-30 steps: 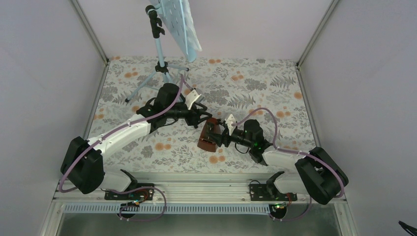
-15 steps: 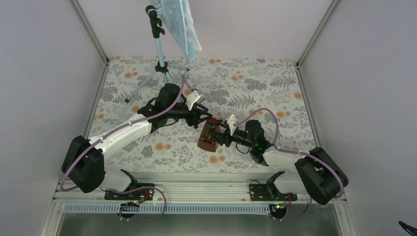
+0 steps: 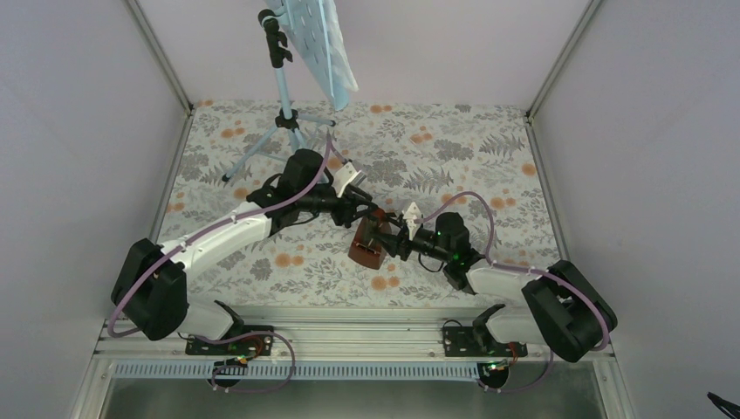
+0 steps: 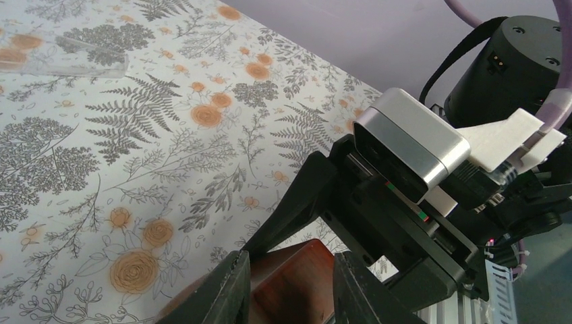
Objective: Pack up the instrument practice props
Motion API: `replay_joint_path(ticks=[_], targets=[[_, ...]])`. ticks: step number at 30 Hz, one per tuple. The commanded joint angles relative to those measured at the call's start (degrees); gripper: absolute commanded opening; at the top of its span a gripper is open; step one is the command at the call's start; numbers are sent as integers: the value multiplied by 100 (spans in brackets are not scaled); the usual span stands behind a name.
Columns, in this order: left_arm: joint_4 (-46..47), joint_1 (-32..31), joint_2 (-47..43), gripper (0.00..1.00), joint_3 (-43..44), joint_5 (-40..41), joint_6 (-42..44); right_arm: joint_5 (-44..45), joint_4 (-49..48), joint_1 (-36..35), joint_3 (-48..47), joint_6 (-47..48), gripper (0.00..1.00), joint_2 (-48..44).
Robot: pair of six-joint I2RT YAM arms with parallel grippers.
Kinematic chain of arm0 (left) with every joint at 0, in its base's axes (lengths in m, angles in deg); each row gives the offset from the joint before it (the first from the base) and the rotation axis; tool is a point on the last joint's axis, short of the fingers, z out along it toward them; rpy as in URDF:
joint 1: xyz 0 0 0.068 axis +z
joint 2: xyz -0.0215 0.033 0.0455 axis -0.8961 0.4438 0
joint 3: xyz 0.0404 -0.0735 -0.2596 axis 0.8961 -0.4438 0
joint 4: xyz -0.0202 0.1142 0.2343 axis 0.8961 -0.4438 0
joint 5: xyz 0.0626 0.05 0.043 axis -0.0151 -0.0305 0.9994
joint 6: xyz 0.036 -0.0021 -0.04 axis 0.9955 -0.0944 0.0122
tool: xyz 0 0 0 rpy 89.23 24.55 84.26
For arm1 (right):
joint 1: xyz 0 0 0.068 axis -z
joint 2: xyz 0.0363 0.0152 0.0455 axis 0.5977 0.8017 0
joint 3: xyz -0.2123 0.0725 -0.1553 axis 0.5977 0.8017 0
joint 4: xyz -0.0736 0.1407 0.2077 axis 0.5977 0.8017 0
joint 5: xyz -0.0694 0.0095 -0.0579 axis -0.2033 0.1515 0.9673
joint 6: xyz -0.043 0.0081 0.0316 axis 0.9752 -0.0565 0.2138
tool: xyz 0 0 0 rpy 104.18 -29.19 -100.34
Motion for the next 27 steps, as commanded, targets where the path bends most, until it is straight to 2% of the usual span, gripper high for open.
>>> replay_joint_path(ticks=[1,11,27], targets=[[-28,-47,123,33,200,-100,81,-14,-7,71,-112,-71,61,77],[-63,-80,160,31,222,-63,91,5,122,75,-303,-17,67,179],[-81,-97,183,28,243,-49,105,113,362,75,-487,-117,64,226]])
